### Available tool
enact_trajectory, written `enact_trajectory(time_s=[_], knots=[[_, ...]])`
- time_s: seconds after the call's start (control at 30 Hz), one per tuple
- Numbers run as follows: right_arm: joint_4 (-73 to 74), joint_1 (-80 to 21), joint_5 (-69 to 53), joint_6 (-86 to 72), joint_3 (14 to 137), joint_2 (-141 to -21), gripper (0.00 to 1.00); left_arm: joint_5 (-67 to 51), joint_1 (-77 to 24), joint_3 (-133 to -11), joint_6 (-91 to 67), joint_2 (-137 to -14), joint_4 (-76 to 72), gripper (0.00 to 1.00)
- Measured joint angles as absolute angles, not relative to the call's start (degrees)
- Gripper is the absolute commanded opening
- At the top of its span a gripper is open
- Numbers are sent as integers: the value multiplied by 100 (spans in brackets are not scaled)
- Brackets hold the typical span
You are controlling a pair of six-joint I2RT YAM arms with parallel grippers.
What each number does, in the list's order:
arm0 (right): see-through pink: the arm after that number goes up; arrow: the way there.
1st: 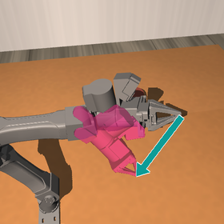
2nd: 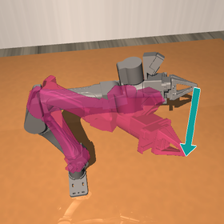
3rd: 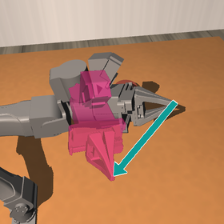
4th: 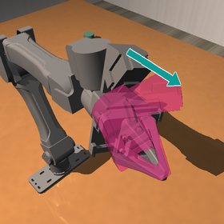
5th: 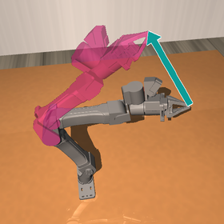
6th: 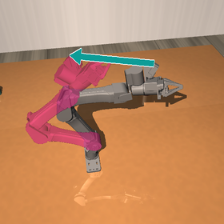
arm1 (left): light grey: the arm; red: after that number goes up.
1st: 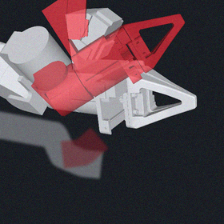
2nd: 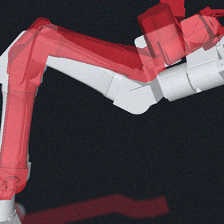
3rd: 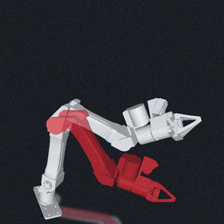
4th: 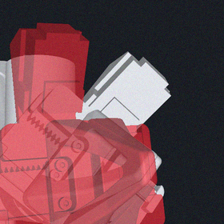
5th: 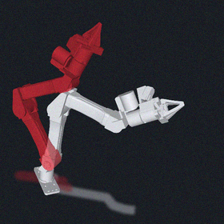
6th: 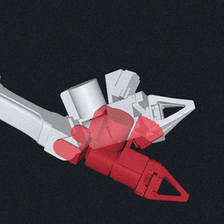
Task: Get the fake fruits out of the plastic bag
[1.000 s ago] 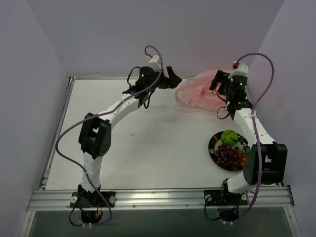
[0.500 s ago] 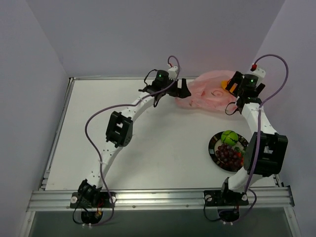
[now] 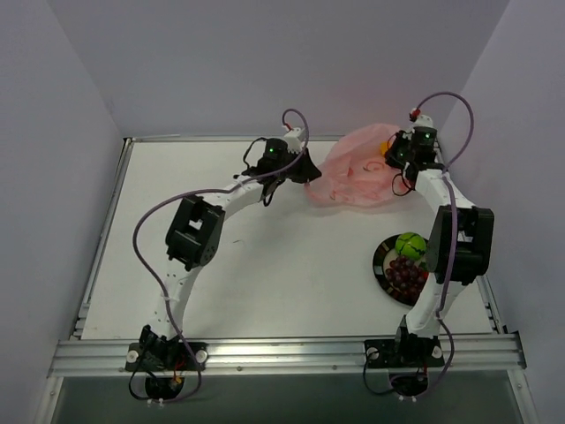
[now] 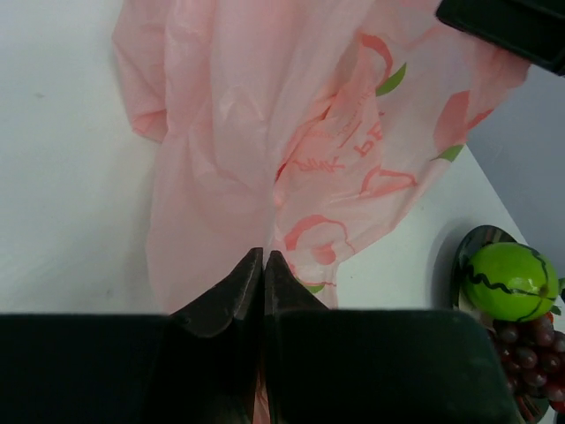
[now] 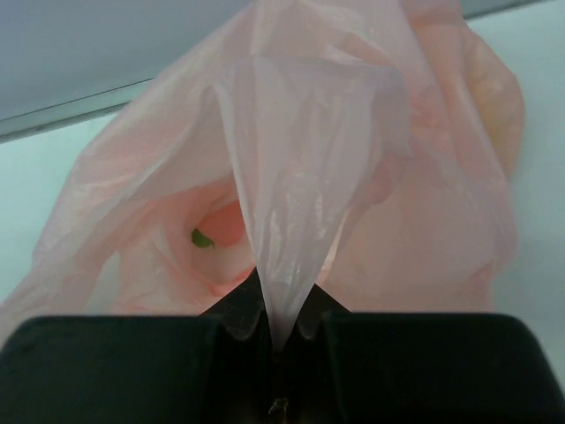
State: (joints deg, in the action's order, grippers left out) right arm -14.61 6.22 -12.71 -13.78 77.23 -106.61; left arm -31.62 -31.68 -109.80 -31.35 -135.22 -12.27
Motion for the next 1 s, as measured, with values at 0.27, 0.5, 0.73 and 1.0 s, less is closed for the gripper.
enact_trajectory(time_s=[0.27,0.5,0.73,1.0], knots=[[-1865,-314,-1859,-1157,7478,-10049,1,-2512,-3181,-8086,-3306,-11107,-2864,2],[-2355,440,-1625,-1378,6386,-9413,13,-2093,-3376,-7168,-3616,-11273,-3607,41],[-2246,574,-1400,-1656,6165,-9911,65,-1793,-3332,-6744,-3579,-11159,-3315,81],[-2189,421,-1131,-1793,6154,-9255,84,-1804,-3133,-6696,-3496,-9992,-3253,90]])
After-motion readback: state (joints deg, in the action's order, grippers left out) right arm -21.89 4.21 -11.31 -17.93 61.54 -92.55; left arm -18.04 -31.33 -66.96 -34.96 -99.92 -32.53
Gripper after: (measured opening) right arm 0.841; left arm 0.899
